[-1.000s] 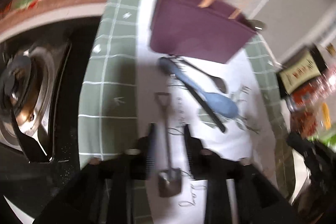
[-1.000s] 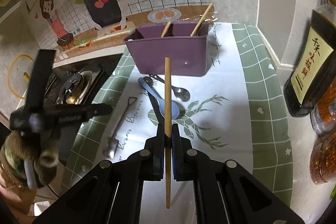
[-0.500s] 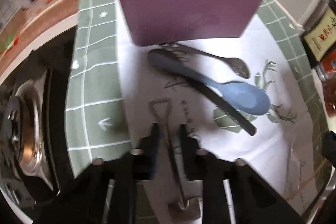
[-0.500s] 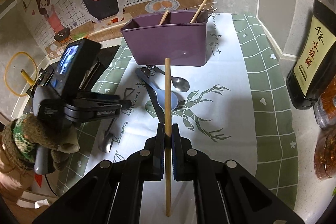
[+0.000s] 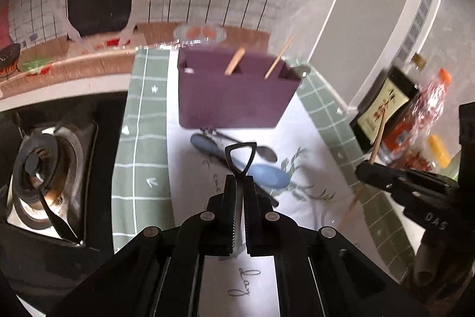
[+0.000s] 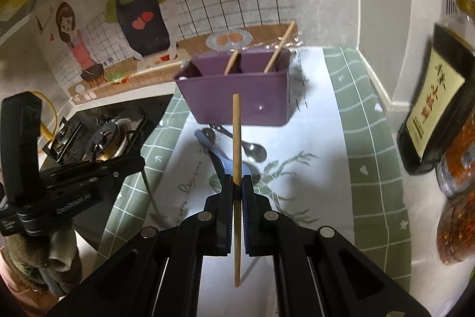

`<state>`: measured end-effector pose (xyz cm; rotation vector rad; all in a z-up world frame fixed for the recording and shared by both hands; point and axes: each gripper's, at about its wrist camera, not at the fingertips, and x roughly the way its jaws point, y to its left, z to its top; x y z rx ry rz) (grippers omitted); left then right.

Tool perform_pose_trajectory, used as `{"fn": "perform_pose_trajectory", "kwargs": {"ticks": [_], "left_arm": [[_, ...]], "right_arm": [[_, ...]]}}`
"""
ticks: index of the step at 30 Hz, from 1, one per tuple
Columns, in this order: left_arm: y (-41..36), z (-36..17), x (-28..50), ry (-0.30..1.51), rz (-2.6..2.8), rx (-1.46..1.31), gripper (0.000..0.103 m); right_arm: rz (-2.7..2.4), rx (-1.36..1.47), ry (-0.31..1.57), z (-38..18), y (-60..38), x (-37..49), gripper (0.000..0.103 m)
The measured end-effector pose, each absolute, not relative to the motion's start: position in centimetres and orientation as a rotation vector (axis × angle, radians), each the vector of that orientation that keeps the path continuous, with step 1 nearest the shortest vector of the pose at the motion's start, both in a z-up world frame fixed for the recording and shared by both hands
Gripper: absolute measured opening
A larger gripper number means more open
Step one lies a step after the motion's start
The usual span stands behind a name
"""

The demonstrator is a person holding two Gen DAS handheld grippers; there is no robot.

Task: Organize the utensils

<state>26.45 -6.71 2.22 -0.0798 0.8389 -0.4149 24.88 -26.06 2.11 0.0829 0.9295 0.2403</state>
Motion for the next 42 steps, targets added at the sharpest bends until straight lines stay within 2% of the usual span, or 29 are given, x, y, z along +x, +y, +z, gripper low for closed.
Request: {"fn": "perform_pose_trajectory", "kwargs": {"ticks": [8, 16, 17, 19, 20, 21, 23, 31, 32, 33, 37, 39, 42], "left_arm": [[-6.5, 4.2, 26.5, 0.803, -0.407, -0.069, 0.004], [-6.0, -1.3, 27.9, 0.982, -0.397, -0.061, 0.007], [-6.0, -1.9, 27.7, 0.991, -0.406, -0.068, 0.011], [-6.2, -3.6, 27.0, 1.020, -0.424, -0.092, 0.028], [-6.4, -4.2, 26.9, 1.023, -0.418, -0.097, 0.044], [-6.6, -4.5, 26.7, 1.022, -0.410, -0.095, 0.054], [-7.5, -5.4, 26.7, 1.023, -0.388, -0.077, 0.056], [-9.8, -6.6, 32.4, 1.107, -0.378, -0.127, 0.055], [-9.8, -6.9, 33.2, 1.119, -0.376, -0.136, 0.048], [-9.9, -7.3, 34.2, 1.141, -0.361, -0.125, 0.034], [-11.2, -7.4, 35.4, 1.139, -0.353, -0.050, 0.026], [-11.9, -7.5, 35.5, 1.108, -0.327, 0.024, 0.007], [-12.3, -7.5, 35.0, 1.080, -0.333, 0.063, 0.005]], "right_arm": [[0.265, 0.048, 0.911, 2.9, -25.0, 25.0, 0.006], [0.228, 0.075, 0.921, 2.6, -26.4, 25.0, 0.006], [0.224, 0.079, 0.922, 2.6, -26.6, 25.0, 0.006], [0.221, 0.087, 0.922, 2.6, -26.9, 24.8, 0.006], [0.218, 0.089, 0.922, 2.6, -26.9, 24.7, 0.006], [0.216, 0.091, 0.921, 2.6, -27.0, 24.7, 0.006], [0.213, 0.092, 0.922, 2.6, -26.9, 24.7, 0.006], [0.220, 0.064, 0.912, 2.8, -26.2, 24.4, 0.006], [0.219, 0.060, 0.910, 2.8, -26.1, 24.3, 0.006], [0.214, 0.056, 0.908, 2.9, -26.1, 24.2, 0.006], [0.204, 0.053, 0.906, 3.0, -26.2, 23.8, 0.006], [0.193, 0.040, 0.902, 2.9, -26.1, 23.8, 0.007], [0.192, 0.033, 0.901, 2.9, -25.9, 24.0, 0.007]]}}
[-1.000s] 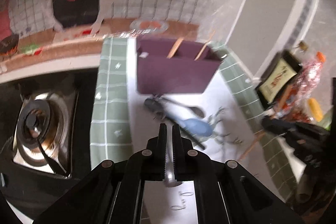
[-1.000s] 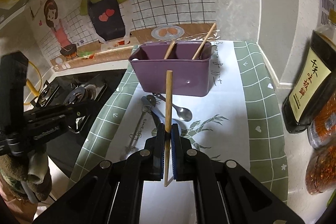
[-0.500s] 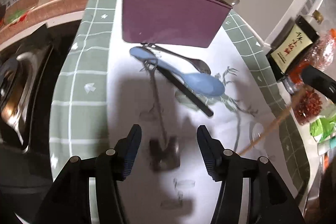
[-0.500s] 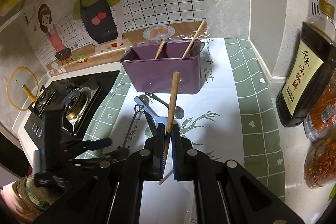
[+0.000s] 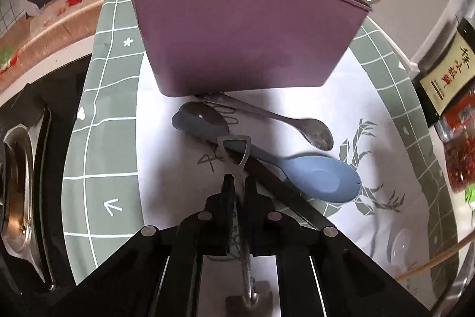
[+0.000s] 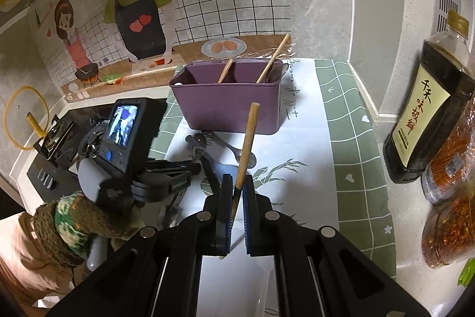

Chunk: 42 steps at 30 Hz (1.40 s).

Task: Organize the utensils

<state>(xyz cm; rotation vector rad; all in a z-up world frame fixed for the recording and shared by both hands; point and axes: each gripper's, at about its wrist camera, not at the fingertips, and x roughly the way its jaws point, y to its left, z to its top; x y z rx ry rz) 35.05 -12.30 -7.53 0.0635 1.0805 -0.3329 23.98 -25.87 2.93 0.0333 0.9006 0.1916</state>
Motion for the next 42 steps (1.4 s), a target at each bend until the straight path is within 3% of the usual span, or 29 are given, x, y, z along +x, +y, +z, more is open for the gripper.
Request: {"fn": "perform_pose_trajectory", "kwargs": {"ticks": [10, 25, 29, 35, 38, 41, 42], "left_arm": [[-7.1, -0.3, 28.9, 0.851, -0.404, -0.156, 0.004], [-7.4, 7.8, 29.6, 0.672, -0.441, -0.109, 0.001], [-7.4, 7.1, 30.7, 0.715, -0.435, -0.077, 0.002], [-7.9, 2.0, 31.5, 0.871, -0.459, -0.058, 0.004], [-8.7, -1.0, 30.6, 0.936, -0.504, -0.055, 0.013], [-9.5, -3.3, 29.0, 0.951, -0.524, -0.036, 0.046], [-9.7, -4.0, 28.4, 0.953, -0.529, -0.038, 0.052]], "right_arm": [[0.199, 0.030, 0.871, 4.2, -25.5, 24.1, 0.006], [0.222, -0.002, 0.773, 8.9, -24.4, 26.7, 0.005], [0.210, -0.006, 0.767, 9.6, -24.8, 27.2, 0.005], [0.182, 0.008, 0.808, 8.0, -25.9, 27.0, 0.005], [0.165, 0.025, 0.830, 7.2, -26.7, 26.7, 0.005], [0.152, 0.036, 0.839, 6.8, -27.4, 26.3, 0.005], [0.149, 0.038, 0.841, 6.8, -27.6, 26.1, 0.005]]}}
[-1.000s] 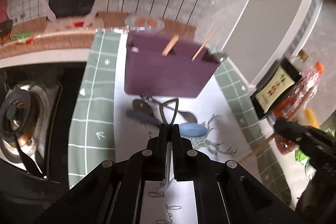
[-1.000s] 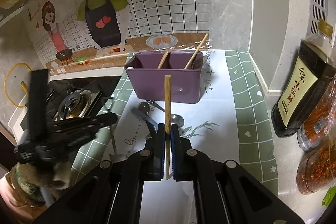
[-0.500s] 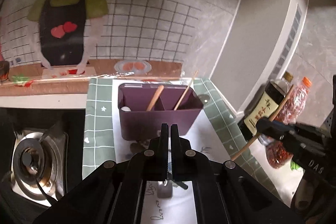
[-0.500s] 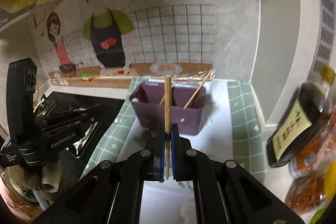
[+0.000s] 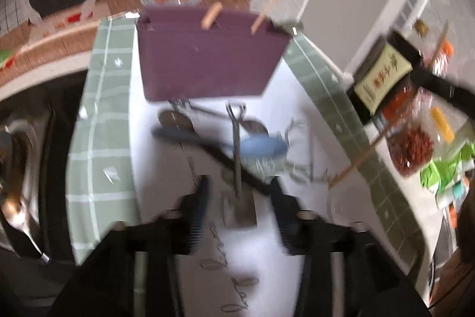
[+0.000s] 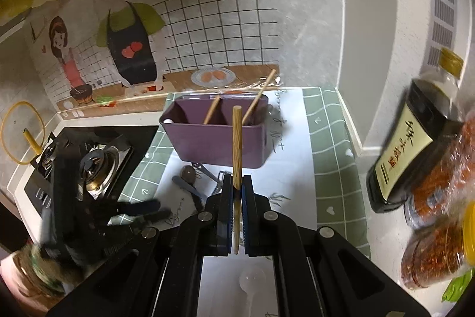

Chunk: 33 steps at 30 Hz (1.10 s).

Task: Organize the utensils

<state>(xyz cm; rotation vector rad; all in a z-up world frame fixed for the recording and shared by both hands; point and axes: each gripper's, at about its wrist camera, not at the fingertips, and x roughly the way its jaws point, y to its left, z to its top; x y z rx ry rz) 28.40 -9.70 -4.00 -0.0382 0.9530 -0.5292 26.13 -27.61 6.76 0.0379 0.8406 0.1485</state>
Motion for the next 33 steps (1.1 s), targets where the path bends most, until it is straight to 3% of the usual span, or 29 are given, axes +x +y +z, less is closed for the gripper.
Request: {"fn": "perform_pose_trajectory", "kwargs": {"ticks": [10, 12, 25, 33], "left_arm": [[-12.7, -8.2, 26.6, 0.929, -0.366, 0.029, 0.051], [-13.1, -8.3, 26.8, 0.933, -0.345, 0.062, 0.033], [-9.3, 0.0, 25.6, 0.701, -0.344, 0.011, 0.032], [-8.1, 2.3, 25.8, 0.653, -0.333, 0.013, 0.032]], "right_arm": [[0.132, 0.047, 0.830, 6.8, -28.3, 25.1, 0.005], [0.128, 0.037, 0.828, 6.8, -28.2, 24.9, 0.005], [0.151, 0.014, 0.828, 6.4, -26.8, 24.3, 0.005], [0.174, 0.006, 0.817, 6.7, -26.0, 24.5, 0.005]]}}
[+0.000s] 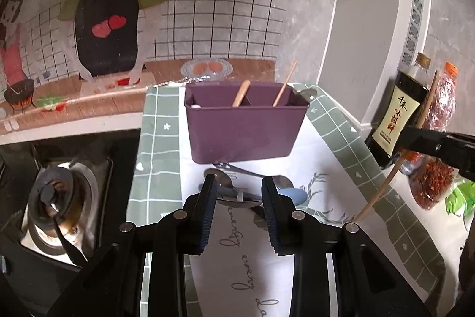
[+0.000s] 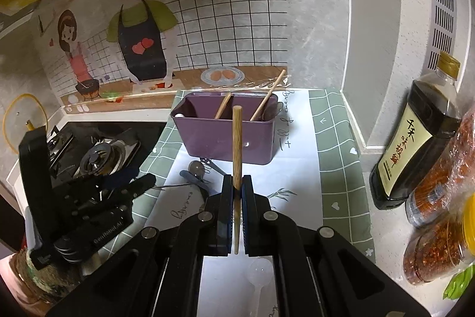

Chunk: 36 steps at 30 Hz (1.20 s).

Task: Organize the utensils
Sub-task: 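Carry spatula and chopstick over the purple caddy and open both tools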

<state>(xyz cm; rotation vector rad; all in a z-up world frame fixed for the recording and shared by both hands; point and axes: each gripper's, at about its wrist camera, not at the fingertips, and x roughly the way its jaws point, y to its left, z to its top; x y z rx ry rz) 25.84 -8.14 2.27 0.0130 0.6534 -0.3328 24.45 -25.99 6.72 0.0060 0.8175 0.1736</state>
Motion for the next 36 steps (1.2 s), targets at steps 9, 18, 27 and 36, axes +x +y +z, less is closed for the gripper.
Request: {"fn": "perform_pose_trajectory", "kwargs": {"ticks": [9, 18, 27, 36], "left_arm": [[-8.0, 8.2, 27.1, 0.629, -0.375, 0.052, 0.032], [-5.4, 19.4, 32.3, 0.525, -0.390, -0.066, 0.032], [-5.8, 20.5, 38.9, 0.509, -0.382, -0.108, 0.032], [-8.1, 13.8, 45.0, 0.655, -0.401, -0.093, 0.032]], "right_arm": [[0.190, -0.005, 0.787, 8.7, -25.9, 25.7, 0.005], [0.191, -0.012, 0.556, 18.9, -25.9, 30.5, 0.005], [0.166, -0.004, 0.527, 20.1, -25.4, 38.3, 0.005], [0.159, 0.010, 0.723, 11.3, -24.8, 44.5, 0.005]]}}
